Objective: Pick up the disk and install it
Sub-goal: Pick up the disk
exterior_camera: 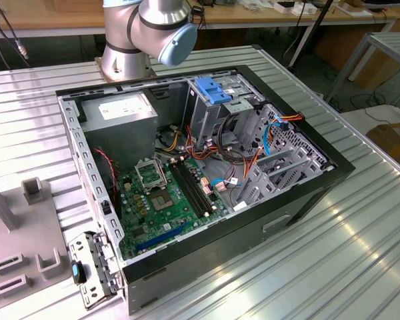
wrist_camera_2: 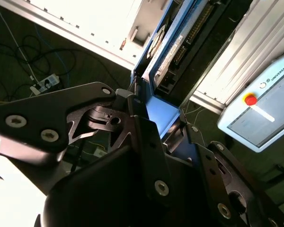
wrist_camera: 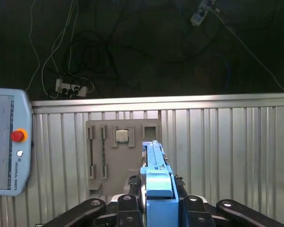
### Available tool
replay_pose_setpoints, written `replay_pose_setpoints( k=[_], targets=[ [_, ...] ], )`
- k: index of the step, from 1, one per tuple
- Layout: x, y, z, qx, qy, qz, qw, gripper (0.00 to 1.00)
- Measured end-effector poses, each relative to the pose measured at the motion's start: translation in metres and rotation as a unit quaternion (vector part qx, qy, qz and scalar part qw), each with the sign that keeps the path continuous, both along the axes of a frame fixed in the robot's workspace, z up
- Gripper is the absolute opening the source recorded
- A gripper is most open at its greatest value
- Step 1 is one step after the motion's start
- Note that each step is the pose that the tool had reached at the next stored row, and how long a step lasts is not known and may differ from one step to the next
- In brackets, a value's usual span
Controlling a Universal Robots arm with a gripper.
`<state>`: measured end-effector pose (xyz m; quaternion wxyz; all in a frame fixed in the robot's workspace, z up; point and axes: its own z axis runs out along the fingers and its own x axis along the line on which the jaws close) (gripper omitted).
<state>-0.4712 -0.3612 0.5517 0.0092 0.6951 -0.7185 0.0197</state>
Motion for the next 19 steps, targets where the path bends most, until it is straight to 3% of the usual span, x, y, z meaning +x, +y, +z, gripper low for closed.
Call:
replay_pose_setpoints(
  k=[6,7,8,9,12,19],
  targets=[
    [0.0,0.0,0.0014,0.0006,0.0,0.0,1.0,0.37],
    [-0.0001,0.0,0.0014,0.0044,0.0,0.0,1.0,0.37],
    [0.0,0.0,0.0014,0.0199,0.0,0.0,0.9998,0.37],
    [0.0,0.0,0.0014,0.0272,0.0,0.0,0.9996,0.37],
    [0.0014,-0.0001,0.0014,0.0285,0.0,0.0,0.9996,0.37],
    [0.0207,0.0,0.0004,0.0285,0.0,0.0,0.9996,0.37]
  ],
)
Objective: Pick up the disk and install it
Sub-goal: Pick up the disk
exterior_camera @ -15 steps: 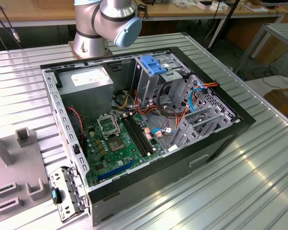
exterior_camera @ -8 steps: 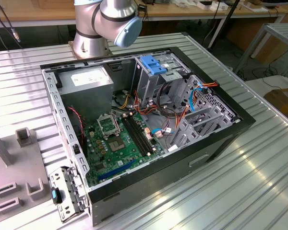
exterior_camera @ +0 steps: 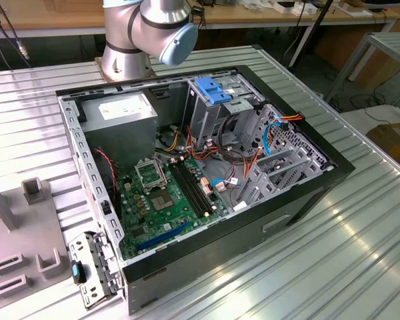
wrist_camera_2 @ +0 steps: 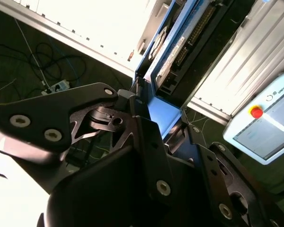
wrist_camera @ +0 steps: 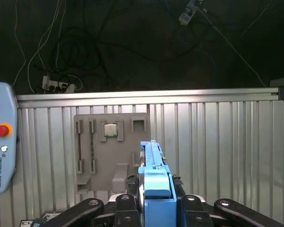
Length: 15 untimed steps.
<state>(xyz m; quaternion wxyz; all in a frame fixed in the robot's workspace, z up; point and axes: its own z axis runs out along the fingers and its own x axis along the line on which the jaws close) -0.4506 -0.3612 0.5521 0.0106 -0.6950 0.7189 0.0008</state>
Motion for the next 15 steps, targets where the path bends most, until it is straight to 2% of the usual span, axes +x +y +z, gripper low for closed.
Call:
replay_pose_setpoints(
  k=[6,9,12,13,15],
  targets=[
    [0.0117,0.0,-0.0022,0.0,-0.0004,0.0,1.0,0.37],
    [0.0196,-0.0001,-0.0086,0.0,-0.0055,0.0,1.0,0.37],
    [0.025,-0.0005,-0.0191,0.0,-0.0082,0.0,1.0,0.37],
    [0.0285,-0.0005,-0.0224,0.0,-0.0087,0.0,1.0,0.37],
    [0.0414,-0.0004,-0.0241,0.0,-0.0092,0.0,1.0,0.37]
  ],
)
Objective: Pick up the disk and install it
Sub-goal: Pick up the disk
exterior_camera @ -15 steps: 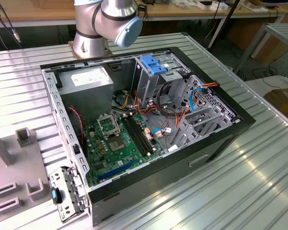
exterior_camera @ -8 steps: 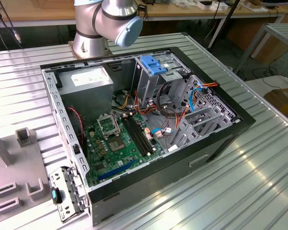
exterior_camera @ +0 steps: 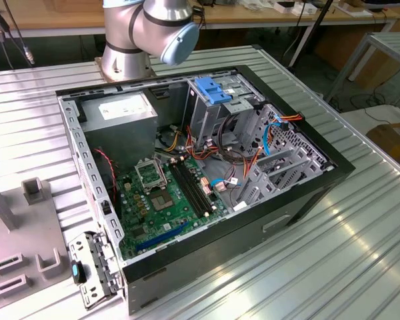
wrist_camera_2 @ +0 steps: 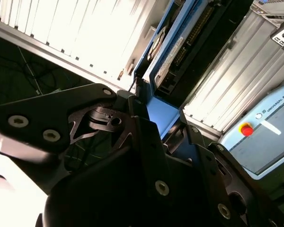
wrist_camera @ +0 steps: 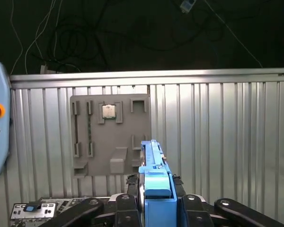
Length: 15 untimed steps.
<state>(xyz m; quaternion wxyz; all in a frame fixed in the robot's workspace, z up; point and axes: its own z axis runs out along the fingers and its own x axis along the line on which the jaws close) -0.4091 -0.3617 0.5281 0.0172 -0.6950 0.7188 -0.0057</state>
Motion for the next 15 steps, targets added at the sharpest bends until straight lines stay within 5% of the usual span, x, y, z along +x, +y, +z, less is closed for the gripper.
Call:
replay_pose_setpoints(
  k=[15],
  targets=[
    [0.0391,0.0,-0.0049,0.0,-0.0026,0.0,1.0,0.37]
  ],
)
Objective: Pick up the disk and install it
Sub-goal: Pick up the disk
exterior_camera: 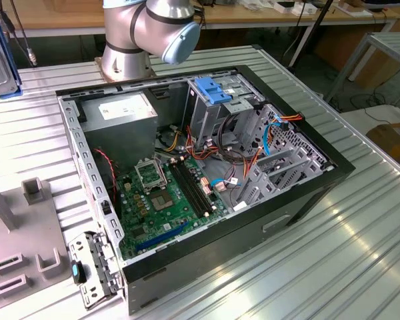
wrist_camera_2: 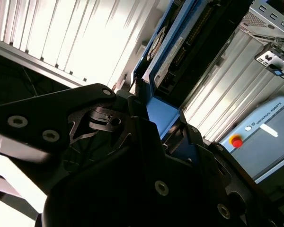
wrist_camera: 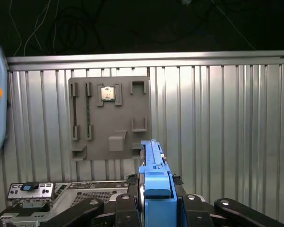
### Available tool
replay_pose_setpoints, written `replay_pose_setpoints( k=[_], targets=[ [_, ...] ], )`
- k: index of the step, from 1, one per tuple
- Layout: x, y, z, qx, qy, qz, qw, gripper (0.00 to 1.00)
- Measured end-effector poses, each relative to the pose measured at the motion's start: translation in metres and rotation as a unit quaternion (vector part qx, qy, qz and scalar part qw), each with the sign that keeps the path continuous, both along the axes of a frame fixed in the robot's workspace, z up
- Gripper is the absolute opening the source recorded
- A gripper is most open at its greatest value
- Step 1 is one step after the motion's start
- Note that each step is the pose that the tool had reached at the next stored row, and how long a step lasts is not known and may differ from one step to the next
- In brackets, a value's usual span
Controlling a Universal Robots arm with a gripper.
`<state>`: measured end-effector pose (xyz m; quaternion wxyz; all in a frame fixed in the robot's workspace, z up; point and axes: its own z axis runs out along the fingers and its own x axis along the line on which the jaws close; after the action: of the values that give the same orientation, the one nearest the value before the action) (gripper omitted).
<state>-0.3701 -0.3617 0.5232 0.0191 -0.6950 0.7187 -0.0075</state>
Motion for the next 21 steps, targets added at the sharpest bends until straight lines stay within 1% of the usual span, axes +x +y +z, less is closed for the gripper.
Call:
replay_pose_setpoints(
  k=[3,4,8,9,18,21],
  targets=[
    [0.0032,0.0,-0.0003,0.0,-0.0001,0.0,1.0,0.37],
    [0.0064,0.0,-0.0007,0.0,-0.0002,0.0,1.0,0.37],
    [0.0141,0.0,-0.0014,0.0,-0.0002,0.0,1.0,0.37],
    [0.0172,0.0,-0.0017,0.0,-0.0003,0.0,1.0,0.37],
    [0.0283,0.0,-0.0027,0.0,-0.0003,0.0,1.0,0.37],
    [0.0357,0.0,-0.0032,0.0,-0.0003,0.0,1.0,0.37]
  ],
)
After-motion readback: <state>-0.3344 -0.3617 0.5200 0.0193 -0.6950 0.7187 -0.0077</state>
